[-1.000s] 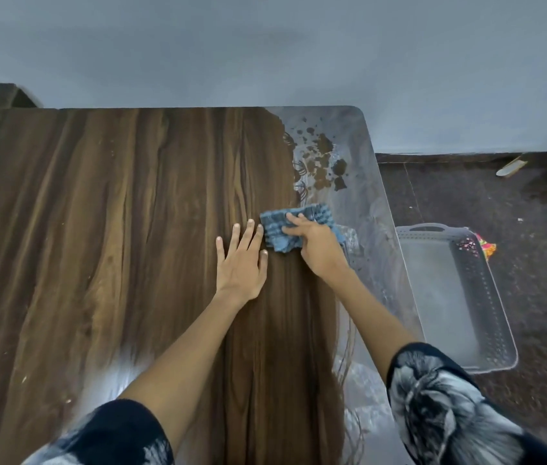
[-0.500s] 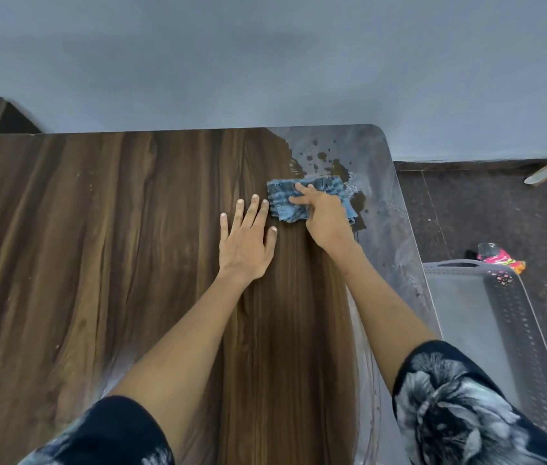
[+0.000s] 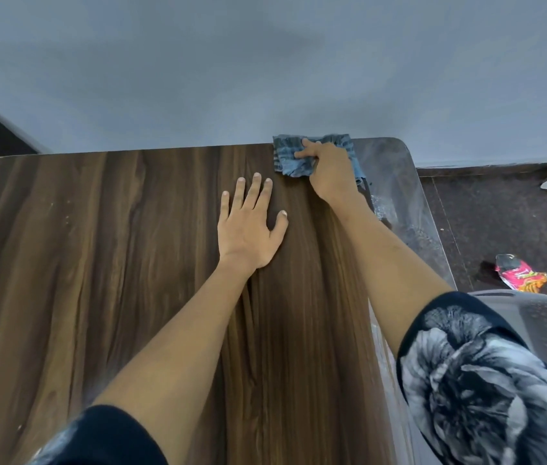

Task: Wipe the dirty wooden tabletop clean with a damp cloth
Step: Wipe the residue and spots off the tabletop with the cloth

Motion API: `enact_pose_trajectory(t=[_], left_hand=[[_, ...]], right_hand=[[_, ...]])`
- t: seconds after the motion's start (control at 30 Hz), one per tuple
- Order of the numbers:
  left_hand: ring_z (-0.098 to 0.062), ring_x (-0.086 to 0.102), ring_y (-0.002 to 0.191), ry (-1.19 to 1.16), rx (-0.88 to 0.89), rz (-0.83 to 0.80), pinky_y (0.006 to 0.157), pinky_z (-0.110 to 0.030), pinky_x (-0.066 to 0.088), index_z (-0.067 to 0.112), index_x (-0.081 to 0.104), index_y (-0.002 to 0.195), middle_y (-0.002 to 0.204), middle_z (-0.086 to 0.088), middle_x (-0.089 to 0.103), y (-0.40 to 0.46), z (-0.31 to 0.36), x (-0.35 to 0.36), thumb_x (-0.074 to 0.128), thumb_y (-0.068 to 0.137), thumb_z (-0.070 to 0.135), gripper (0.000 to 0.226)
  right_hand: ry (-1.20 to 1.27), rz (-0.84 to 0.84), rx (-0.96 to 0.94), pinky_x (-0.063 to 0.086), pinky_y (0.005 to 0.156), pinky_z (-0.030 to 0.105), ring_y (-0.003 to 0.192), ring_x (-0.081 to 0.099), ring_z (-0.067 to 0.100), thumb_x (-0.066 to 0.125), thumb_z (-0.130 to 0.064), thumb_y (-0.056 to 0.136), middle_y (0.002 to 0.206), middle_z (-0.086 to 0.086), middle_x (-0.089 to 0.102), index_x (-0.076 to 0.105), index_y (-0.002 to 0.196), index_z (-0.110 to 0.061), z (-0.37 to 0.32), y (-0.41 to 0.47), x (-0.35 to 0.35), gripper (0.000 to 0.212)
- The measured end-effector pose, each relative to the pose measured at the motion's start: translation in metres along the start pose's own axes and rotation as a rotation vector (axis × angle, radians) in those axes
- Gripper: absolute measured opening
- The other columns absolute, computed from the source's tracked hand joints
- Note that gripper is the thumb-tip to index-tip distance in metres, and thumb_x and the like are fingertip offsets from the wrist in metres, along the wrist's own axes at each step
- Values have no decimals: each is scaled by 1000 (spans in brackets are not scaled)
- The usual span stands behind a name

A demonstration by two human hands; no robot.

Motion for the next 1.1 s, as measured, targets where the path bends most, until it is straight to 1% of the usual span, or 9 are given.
enact_pose_trajectory(t=[0.17, 0.27, 0.37, 0.47, 0.7, 0.8, 0.9, 0.97, 1.1], left_hand=[[-19, -1, 144, -10, -1, 30, 118, -41, 1, 21, 10, 148, 157, 1, 7, -3, 0, 2, 21, 95, 47, 61], [-17, 8, 144, -113, -18, 78, 118, -39, 6, 14, 17, 147, 155, -1, 16, -5, 2, -2, 30, 95, 40, 59], [-20, 31, 136, -282, -83, 206, 116, -38, 20, 7, 30, 140, 147, -7, 34, -10, 4, -9, 41, 93, 22, 51], [-23, 43, 126, -313, -98, 258, 111, -42, 31, 5, 37, 134, 137, -10, 45, -14, 3, -10, 45, 91, 16, 45], [-22, 44, 127, -237, -84, 232, 115, -36, 24, 9, 44, 128, 128, -8, 53, -15, 3, -8, 41, 94, 19, 36], [-21, 46, 124, -256, -100, 243, 114, -35, 25, 8, 44, 129, 127, -8, 54, -15, 4, -11, 41, 93, 13, 36], [-22, 47, 122, -294, -109, 231, 111, -39, 31, 5, 43, 130, 129, -10, 52, -17, 5, -12, 42, 91, 8, 39], [-23, 48, 121, -292, -109, 226, 110, -40, 33, 5, 43, 129, 128, -11, 53, -18, 5, -12, 42, 91, 8, 39], [-22, 44, 126, -230, -84, 205, 114, -36, 25, 8, 49, 126, 128, -9, 54, -24, 6, -11, 42, 92, 11, 35]], right_hand=[[-45, 10, -10, 41, 97, 35, 115, 51, 27, 39, 5, 85, 129, 9, 54, 56, 120, -20, -21, 19, 6, 46], [-83, -75, -97, 28, 108, 34, 131, 37, 29, 36, 3, 89, 142, 11, 42, 50, 130, -18, -31, 15, 10, 48], [-55, -147, -235, 14, 113, 32, 139, 23, 26, 37, 6, 88, 149, 8, 31, 49, 130, -16, -32, -24, 8, 50], [-138, -148, -290, 15, 116, 38, 140, 22, 22, 40, 14, 80, 149, 2, 32, 48, 131, -21, -12, -67, -9, 63], [-175, -69, 16, 20, 114, 43, 139, 23, 31, 37, 5, 89, 150, 10, 27, 44, 135, -19, 16, 1, -22, 52], [-114, -107, -106, 16, 115, 39, 139, 24, 29, 35, 5, 90, 149, 10, 29, 46, 132, -15, -7, -20, -9, 48], [-106, -245, -292, 4, 116, 30, 139, 16, 16, 37, 15, 83, 149, 4, 29, 46, 133, -16, -8, -85, -14, 59], [-81, -227, -308, 2, 112, 23, 134, 15, 8, 41, 19, 78, 147, 1, 32, 46, 132, -18, 10, -115, -30, 65], [-161, -145, -115, 19, 116, 42, 138, 24, 28, 41, 16, 80, 148, 8, 32, 48, 131, -15, 36, -76, -52, 60]])
Point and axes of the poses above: each hand's wrist, its own y-axis towards the middle knuckle, its own x-axis out of the palm, z = x × y, the point moved 1 cm from there along y, towards the middle knuckle
